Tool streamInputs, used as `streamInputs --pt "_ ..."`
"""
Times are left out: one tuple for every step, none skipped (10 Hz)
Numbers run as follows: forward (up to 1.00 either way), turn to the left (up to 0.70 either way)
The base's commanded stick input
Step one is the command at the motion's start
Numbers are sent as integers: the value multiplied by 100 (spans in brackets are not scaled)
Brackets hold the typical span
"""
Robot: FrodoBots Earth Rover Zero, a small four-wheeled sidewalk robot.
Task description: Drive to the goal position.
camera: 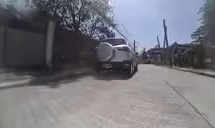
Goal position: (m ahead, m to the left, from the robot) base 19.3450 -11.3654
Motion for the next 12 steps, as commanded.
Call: streamInputs --pt "85 -17" --pt "85 -34" --pt "85 -34" --pt "85 -34" --pt "85 -34" --pt "85 -34" --pt "85 -34" --pt "85 -34" --pt "85 -34" --pt "85 -34" --pt "85 -34" --pt "85 -34"
